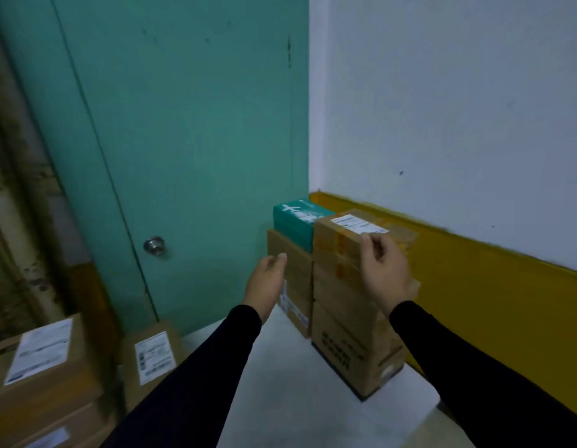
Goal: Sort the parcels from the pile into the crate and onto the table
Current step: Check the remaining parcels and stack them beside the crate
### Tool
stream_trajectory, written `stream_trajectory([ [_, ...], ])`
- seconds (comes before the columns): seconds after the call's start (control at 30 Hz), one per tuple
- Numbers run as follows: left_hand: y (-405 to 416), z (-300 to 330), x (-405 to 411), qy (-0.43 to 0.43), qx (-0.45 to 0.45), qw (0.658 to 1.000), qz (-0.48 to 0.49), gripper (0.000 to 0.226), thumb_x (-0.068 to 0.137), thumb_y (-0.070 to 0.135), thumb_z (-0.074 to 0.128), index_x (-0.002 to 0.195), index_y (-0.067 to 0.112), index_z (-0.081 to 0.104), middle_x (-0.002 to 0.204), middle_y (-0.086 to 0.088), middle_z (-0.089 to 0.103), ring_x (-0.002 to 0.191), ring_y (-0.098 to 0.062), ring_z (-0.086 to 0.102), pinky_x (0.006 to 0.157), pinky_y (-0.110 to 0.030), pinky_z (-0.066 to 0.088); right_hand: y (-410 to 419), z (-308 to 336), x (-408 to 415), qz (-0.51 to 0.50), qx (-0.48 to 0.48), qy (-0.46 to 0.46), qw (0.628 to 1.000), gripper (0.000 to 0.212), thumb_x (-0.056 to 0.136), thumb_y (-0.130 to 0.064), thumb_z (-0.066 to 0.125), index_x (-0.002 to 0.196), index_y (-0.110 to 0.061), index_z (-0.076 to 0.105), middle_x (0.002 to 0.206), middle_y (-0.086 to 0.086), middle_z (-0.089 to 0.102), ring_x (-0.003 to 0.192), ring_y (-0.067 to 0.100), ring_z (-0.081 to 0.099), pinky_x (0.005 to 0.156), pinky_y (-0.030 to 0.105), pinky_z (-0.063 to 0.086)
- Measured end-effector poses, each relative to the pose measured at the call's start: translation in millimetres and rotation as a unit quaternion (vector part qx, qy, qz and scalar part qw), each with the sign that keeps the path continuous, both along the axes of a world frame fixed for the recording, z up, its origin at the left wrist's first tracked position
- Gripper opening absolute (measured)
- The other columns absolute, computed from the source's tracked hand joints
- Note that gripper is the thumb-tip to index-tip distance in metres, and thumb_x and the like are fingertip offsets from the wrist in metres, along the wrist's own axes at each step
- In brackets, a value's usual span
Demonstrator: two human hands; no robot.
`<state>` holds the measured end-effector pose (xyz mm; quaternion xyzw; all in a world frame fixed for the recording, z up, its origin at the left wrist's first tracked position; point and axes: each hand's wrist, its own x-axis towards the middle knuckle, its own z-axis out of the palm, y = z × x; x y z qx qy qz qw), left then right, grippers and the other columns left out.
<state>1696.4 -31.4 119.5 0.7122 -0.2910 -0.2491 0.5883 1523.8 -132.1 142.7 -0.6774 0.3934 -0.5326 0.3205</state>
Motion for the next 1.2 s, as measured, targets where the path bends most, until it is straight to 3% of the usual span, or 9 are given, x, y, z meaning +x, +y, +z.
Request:
stream_trajectory([
  [0.13,-52.4,7.0,-38.7,0.001,0.015,0.999,-0.030,0.044,0.104,0.045,0.046,0.131,0.011,0.056,0.121,-0.001,0.058,0.112,-0.021,0.054,0.094,-0.032,0.040,-68.4,6.1,-37.0,-0.066,0.005,-0.012,0.998,0.031,0.103,-0.032,0.055,0.110,-0.004,0.066,0.108,0.014,0.066,0.088,0.018,0.057,0.075,0.025,0.039],
  [0.27,-104.7,2.0,-74.2,0.036,0.032,0.997,-0.058,0.083,0.079,0.075,0.049,0.138,0.017,0.057,0.137,0.000,0.061,0.123,-0.023,0.058,0.111,-0.045,0.042,-128.9,-3.7,-66.7,-0.084,0.084,0.021,0.993,0.050,0.102,-0.041,0.054,0.133,-0.002,0.055,0.135,0.021,0.052,0.122,0.033,0.051,0.102,0.042,0.042],
  [0.53,-164.8,-13.2,-113.0,0.166,-0.021,0.985,-0.035,0.123,0.054,0.096,0.059,0.155,0.033,0.031,0.139,0.005,0.061,0.123,-0.021,0.060,0.114,-0.050,0.041,-182.7,-24.8,-65.7,0.090,0.260,0.030,0.961,0.075,0.098,-0.065,0.048,0.153,-0.015,0.040,0.150,0.003,0.046,0.138,0.031,0.046,0.113,0.047,0.040],
  [0.63,-173.7,-18.8,-115.4,0.175,-0.024,0.984,-0.026,0.113,0.060,0.085,0.066,0.155,0.035,0.032,0.135,0.007,0.063,0.115,-0.018,0.065,0.105,-0.045,0.050,-190.2,-29.3,-61.3,0.151,0.251,0.033,0.956,0.040,0.101,-0.053,0.053,0.126,-0.023,0.059,0.117,-0.006,0.056,0.115,0.026,0.057,0.092,0.036,0.048],
  [0.73,-166.8,-16.7,-120.3,0.184,-0.056,0.981,-0.019,0.085,0.084,0.057,0.065,0.156,0.030,0.029,0.134,0.004,0.062,0.112,-0.018,0.066,0.095,-0.039,0.055,-179.6,-25.8,-61.9,0.180,0.194,0.028,0.964,0.022,0.103,-0.045,0.054,0.084,-0.034,0.048,0.085,-0.012,0.050,0.083,0.014,0.053,0.062,0.021,0.038],
  [0.83,-150.3,-6.9,-116.7,0.150,-0.122,0.981,-0.010,0.078,0.083,0.051,0.066,0.153,0.035,0.035,0.139,0.004,0.060,0.116,-0.019,0.064,0.101,-0.044,0.054,-162.5,-17.0,-62.3,0.196,0.118,-0.008,0.974,0.017,0.103,-0.038,0.057,0.089,-0.029,0.053,0.081,-0.014,0.051,0.074,0.005,0.050,0.055,0.009,0.040],
  [0.93,-122.1,5.1,-103.3,0.104,-0.158,0.982,0.007,0.078,0.075,0.061,0.067,0.146,0.043,0.043,0.133,0.009,0.065,0.116,-0.017,0.067,0.102,-0.046,0.053,-142.7,-7.1,-54.8,0.239,0.097,-0.044,0.965,0.023,0.098,-0.040,0.064,0.115,-0.023,0.063,0.098,-0.015,0.064,0.092,0.006,0.063,0.072,0.012,0.049],
  [1.07,-54.7,11.5,-70.4,0.095,-0.156,0.982,0.041,0.068,0.081,0.067,0.064,0.139,0.034,0.054,0.129,0.005,0.067,0.113,-0.016,0.067,0.099,-0.040,0.054,-97.3,-2.9,-18.5,0.308,0.097,0.005,0.947,0.062,0.079,-0.077,0.067,0.130,-0.043,0.063,0.132,0.000,0.063,0.121,0.017,0.062,0.105,0.045,0.050],
  [1.2,32.7,-2.8,-35.3,0.075,-0.106,0.988,0.080,0.090,0.060,0.094,0.060,0.133,0.041,0.060,0.132,0.007,0.066,0.117,-0.014,0.066,0.104,-0.046,0.051,-27.2,-10.0,25.5,0.372,0.118,0.035,0.920,0.068,0.078,-0.078,0.064,0.132,-0.037,0.060,0.132,-0.007,0.062,0.122,0.006,0.058,0.112,0.034,0.042],
])
